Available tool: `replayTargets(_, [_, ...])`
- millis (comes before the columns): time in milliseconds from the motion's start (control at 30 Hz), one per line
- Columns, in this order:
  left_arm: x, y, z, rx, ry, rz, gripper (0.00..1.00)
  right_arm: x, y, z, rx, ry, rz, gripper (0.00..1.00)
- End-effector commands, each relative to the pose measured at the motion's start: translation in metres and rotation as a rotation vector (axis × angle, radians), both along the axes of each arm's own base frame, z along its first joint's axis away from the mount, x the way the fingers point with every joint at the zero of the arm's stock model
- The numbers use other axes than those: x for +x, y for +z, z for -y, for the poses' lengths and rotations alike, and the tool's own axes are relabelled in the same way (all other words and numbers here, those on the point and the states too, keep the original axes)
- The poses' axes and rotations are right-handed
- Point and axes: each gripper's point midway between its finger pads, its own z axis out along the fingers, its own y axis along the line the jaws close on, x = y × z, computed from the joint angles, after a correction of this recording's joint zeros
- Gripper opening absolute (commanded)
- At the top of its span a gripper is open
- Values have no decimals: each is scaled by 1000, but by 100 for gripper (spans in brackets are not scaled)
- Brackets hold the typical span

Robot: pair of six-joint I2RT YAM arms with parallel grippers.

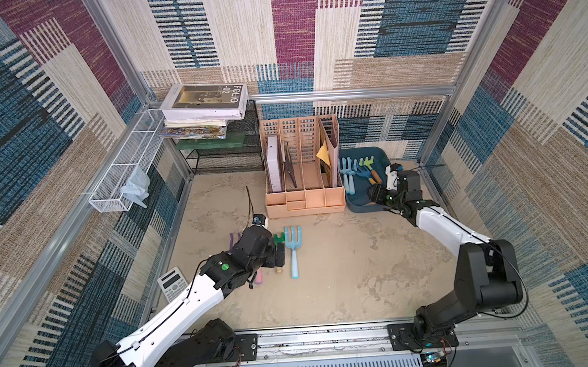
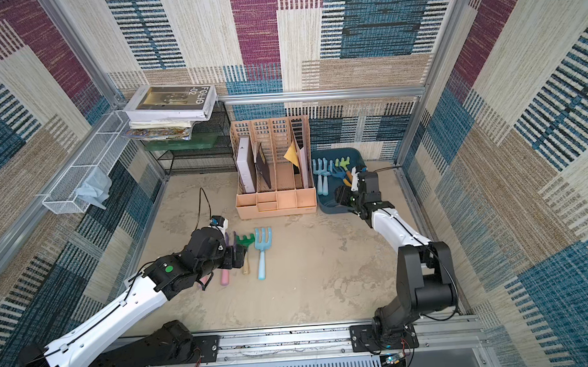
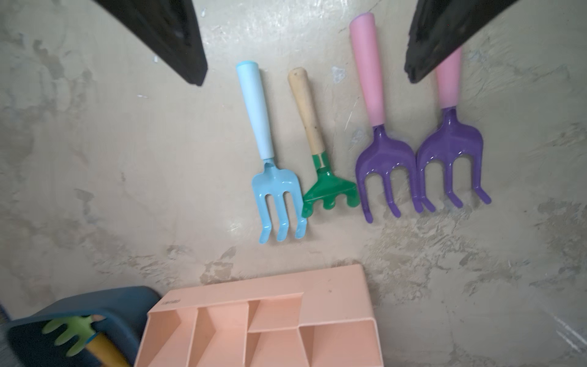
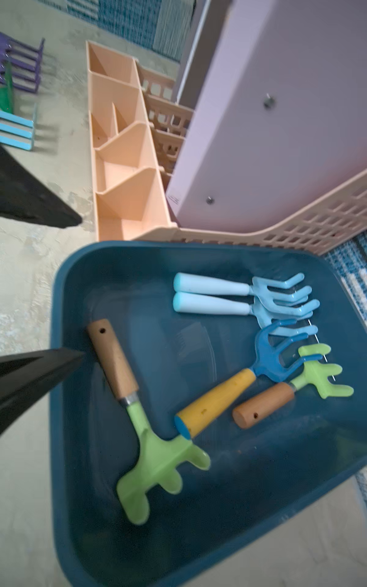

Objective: Take the hand rake out of the storage box
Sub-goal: Pick up the rake from the storage box.

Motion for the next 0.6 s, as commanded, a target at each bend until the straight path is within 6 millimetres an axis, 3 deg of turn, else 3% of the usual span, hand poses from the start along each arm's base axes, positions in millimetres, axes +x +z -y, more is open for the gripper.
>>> replayTargets(0, [5,-10,-6,60,-25,19,99,20,-27,16,-162,2,-129,65])
replayTargets(133, [4,-19,-13,87,-9,5,99,74,-59,28,-237,45,-251,46])
replayTargets(333, [5,-17,-18,83,9,30,99,133,-96,51,-232,14,-339,45])
replayTargets(433, [5,-18,-18,85,9,27,99,147,-103,45,-215,50,-347,45])
replayTargets(567, [8,-21,-21,103,19,21,99,145,-119,39,-209,78,-363,47])
